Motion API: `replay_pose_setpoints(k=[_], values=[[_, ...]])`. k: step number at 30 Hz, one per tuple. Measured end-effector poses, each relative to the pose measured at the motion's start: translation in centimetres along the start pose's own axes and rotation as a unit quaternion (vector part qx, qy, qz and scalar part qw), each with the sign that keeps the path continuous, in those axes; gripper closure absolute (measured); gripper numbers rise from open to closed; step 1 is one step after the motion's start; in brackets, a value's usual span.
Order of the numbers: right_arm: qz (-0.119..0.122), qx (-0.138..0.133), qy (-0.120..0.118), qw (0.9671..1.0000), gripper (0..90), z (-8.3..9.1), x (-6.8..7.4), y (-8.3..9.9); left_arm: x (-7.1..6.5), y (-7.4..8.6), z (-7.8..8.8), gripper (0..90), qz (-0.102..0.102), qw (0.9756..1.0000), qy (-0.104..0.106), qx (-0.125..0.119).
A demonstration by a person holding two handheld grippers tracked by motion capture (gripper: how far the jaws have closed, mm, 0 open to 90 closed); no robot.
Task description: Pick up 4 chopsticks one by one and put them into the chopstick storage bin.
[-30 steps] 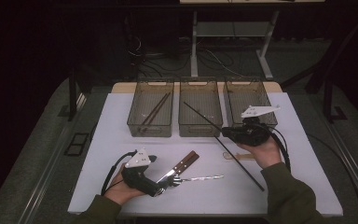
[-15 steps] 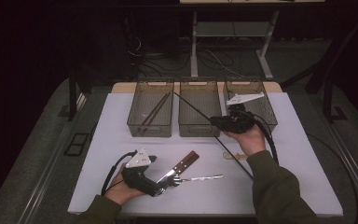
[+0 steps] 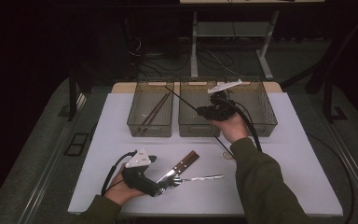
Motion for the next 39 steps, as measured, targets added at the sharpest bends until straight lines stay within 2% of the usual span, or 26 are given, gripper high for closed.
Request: replay_pose_setpoints(k=[8,14,22,32,39], values=[[0.005,0.01,0.004,0.9999,85.3,-2.8,0.6,-1.3,-0.1,0.0,0.0,0.0,-0.002,1.0,0.002,-0.002],[0.008,0.023,0.017,0.9996,85.2,-4.9,0.6,-1.6,-0.1,-0.1,0.0,0.0,-0.005,1.0,0.005,-0.001],[0.006,0.036,0.028,0.9989,85.2,-7.7,0.8,-2.4,-0.2,-0.1,0.0,0.0,-0.002,1.0,0.006,-0.003],[-0.008,0.054,0.031,0.9981,85.2,-10.7,1.3,-3.1,-0.2,0.0,0.0,0.0,0.001,1.0,0.009,-0.003],[-0.007,0.067,0.041,0.9969,85.2,-12.6,1.7,-3.3,-0.2,-0.1,0.1,0.0,-0.002,0.9999,0.01,-0.005]])
Point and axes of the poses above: each handheld gripper's, and its own axes: z roughly backward along the jaws, y roughly out of its underside, x roughly to its left, the point moved 7 cm from there along -z, roughly forward along the jaws, and after that the axes turned 8 degrees about -x, right-handed, at the moved point
